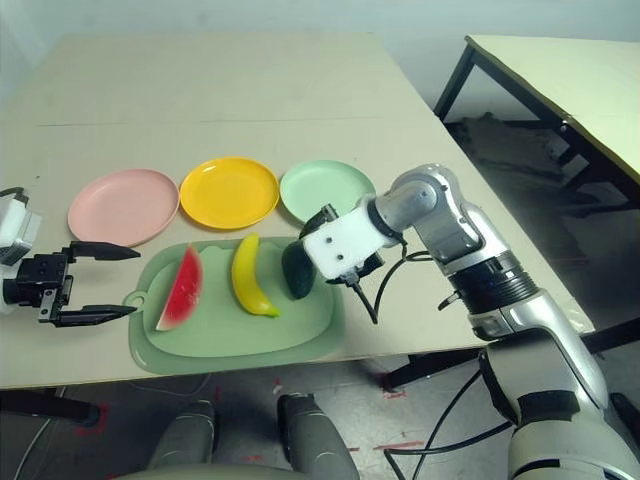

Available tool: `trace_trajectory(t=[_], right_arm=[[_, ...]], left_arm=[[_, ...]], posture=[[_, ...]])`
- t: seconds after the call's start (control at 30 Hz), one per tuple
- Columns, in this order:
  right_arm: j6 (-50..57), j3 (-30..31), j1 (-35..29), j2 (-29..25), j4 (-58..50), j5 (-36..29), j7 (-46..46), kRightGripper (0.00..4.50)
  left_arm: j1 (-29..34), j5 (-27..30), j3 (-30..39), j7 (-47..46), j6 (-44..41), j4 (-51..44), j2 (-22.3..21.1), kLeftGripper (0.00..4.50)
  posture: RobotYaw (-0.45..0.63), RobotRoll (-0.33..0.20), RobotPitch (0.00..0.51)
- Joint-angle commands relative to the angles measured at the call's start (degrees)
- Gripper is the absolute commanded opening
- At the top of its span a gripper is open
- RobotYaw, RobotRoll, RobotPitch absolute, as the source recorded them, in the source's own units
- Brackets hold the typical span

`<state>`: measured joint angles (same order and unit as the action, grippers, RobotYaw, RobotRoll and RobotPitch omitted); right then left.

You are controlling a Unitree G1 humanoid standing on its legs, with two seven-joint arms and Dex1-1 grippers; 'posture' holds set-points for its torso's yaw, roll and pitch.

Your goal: Place the fruits into color-matched plates.

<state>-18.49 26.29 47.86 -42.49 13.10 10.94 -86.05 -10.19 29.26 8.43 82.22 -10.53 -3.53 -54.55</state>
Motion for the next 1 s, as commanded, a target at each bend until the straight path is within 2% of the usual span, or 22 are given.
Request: trace_trajectory(t=[0.03,0.27,0.53,1.0], right_arm=[[-1.16,1.19,2.1,1.3,4.01,2.65,1.78,4.5],[-3.49,1.59,4.28,3.66,9.29,3.8,2.9,4.5],[-0.93,1.75,0.79,3.48,4.08,0.25,-1.64,4.5],[3.1,1.45,-0.54,2.52,1.1,1.02,-1.56,4.5]], left_arm=[[0.16,-0.96,-0.78,0.15,0.7,-0.29,-0.07,4.45],[0.73,-1.54,-0.91,-0.33,1.06,-0.75,-0.26,4.45],[1.43,-1.73,0.08,-0.53,1.4,-0.41,-0.84,4.45],[-0.26,-2.32,-1.62,0.15,2.62,0.69,-0.16,4.45]], posture=[[0.05,0.0,0.138],[0.07,0.0,0.14],[0.08,0.0,0.141],[0.05,0.0,0.132]])
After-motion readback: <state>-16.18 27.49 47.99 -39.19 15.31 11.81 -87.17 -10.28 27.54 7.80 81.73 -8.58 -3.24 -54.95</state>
